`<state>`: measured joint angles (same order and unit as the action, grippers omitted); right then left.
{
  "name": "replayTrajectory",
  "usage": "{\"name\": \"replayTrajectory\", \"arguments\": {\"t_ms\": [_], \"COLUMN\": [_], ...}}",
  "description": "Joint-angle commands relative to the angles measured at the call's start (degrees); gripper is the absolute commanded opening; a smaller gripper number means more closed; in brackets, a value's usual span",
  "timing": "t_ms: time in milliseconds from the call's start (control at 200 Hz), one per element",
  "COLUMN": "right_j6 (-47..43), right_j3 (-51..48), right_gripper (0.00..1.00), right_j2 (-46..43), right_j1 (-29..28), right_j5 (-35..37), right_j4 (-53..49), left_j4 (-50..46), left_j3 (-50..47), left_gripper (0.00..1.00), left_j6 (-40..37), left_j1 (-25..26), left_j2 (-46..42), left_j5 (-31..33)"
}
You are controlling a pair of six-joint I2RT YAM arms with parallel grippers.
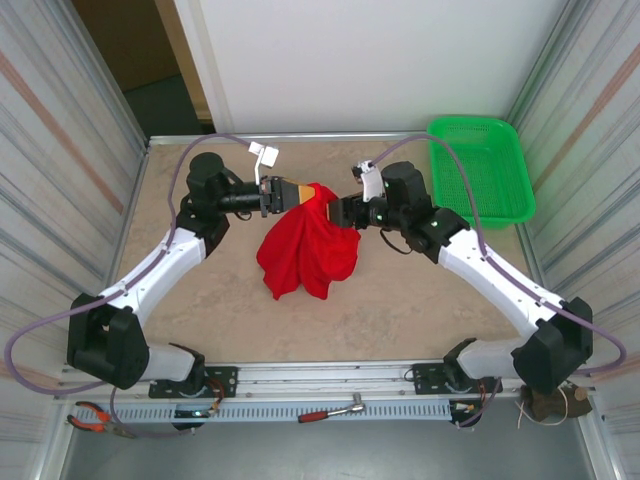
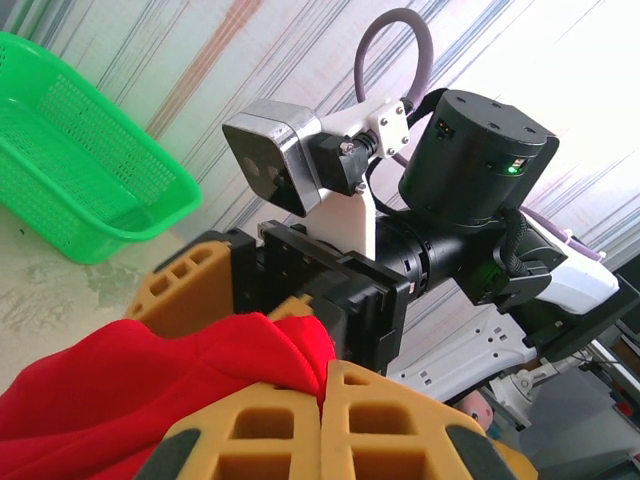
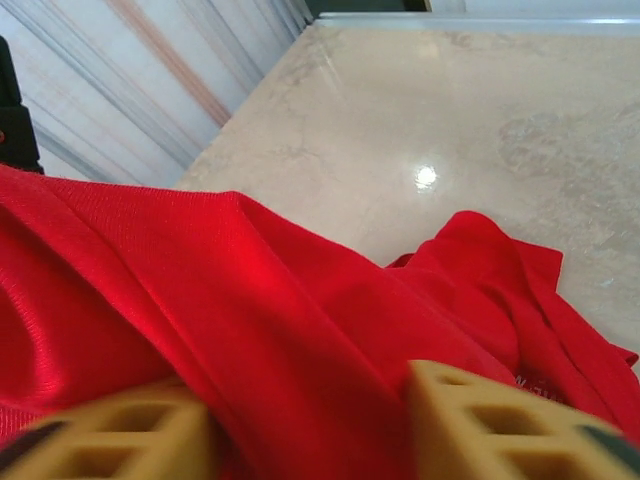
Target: Fold the inside-out t-shirt
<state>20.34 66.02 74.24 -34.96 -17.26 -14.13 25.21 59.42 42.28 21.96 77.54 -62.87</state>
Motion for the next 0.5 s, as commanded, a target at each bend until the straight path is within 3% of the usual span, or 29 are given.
{"name": "replayTrajectory", "arguments": {"t_ms": [0, 20, 306, 396, 496], "right_j6": [0.43, 0.82, 10.7, 12.53, 13.79], "right_j3": [0.13, 0.04, -5.34, -5.46, -5.44], "right_gripper": [0.06, 0.0, 0.0, 0.0, 0.0], "right_j2": [-0.83, -1.07, -8.24, -8.46, -7.59], "right_j1": [1.75, 2.36, 10.47, 10.7, 10.79], "right_j5": [-4.99, -6.0, -24.62, -28.7, -30.38], "right_j4": [2.35, 2.62, 13.93, 16.55, 18.31], "left_j4": [1.13, 1.14, 5.02, 4.63, 2.1], "left_j3": [-0.22, -0.33, -3.7, -4.33, -5.98], "left_gripper": [0.0, 0.0, 0.0, 0.34, 0.53], "left_j6": [-0.29, -0.34, 1.89, 2.35, 0.78], "left_j1": [-1.18, -1.4, -6.94, -7.95, -8.07], "left_j2": [0.46, 0.58, 4.14, 4.83, 1.91], "left_j5": [0.73, 0.73, 0.43, 2.36, 7.61]}}
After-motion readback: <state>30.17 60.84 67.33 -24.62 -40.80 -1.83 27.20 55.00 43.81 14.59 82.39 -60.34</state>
